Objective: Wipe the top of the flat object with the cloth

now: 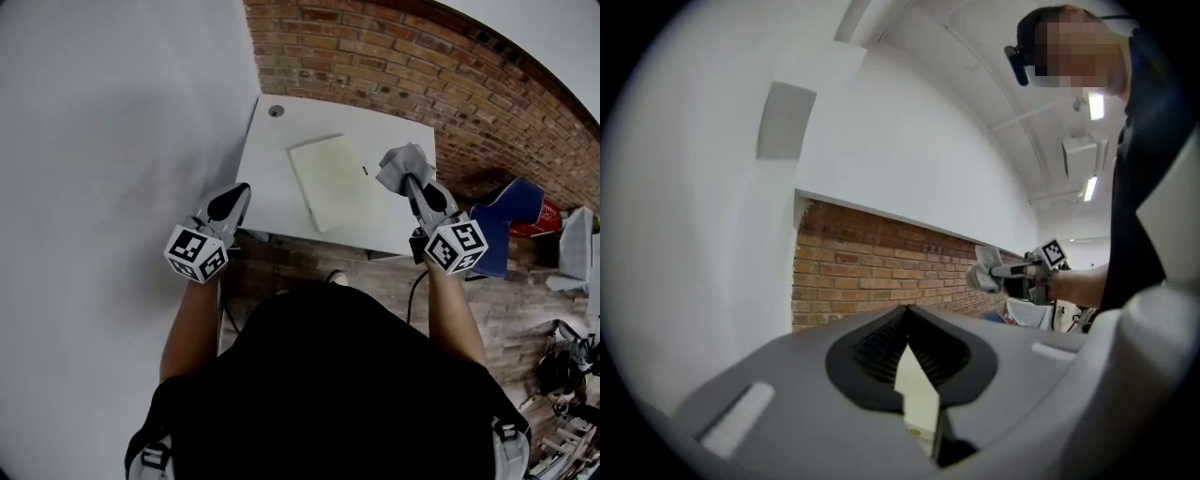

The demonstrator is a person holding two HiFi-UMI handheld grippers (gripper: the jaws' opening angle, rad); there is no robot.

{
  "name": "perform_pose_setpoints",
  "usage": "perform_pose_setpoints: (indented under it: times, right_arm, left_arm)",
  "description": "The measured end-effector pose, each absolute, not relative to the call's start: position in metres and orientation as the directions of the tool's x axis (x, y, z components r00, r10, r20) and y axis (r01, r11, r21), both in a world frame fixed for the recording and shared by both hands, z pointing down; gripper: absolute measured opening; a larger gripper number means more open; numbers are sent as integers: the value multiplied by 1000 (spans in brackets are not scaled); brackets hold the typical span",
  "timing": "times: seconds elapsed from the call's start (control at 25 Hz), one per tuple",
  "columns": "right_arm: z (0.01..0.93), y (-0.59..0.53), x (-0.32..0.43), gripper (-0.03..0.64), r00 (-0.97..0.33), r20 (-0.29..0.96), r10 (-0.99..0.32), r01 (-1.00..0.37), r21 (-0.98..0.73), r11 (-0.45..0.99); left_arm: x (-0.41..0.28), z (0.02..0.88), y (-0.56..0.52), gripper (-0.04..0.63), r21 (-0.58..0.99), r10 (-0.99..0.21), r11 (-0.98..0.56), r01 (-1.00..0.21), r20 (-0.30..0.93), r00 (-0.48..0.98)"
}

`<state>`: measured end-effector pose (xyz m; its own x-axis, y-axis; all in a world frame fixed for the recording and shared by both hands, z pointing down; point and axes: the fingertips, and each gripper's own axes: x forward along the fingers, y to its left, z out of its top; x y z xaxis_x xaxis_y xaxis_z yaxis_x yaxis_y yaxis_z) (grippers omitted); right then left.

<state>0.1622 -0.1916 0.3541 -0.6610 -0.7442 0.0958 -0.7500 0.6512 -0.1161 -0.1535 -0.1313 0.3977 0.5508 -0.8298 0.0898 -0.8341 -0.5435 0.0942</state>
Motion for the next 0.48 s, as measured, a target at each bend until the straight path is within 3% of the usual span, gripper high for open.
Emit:
perform_pose_setpoints:
  times: [0.48]
  right_arm:
    - [383, -243, 129, 15, -767, 163, -621, -640, -118, 759]
  left_arm:
    - [-160, 407, -132, 2, 109, -885, -441, -891, 109, 452]
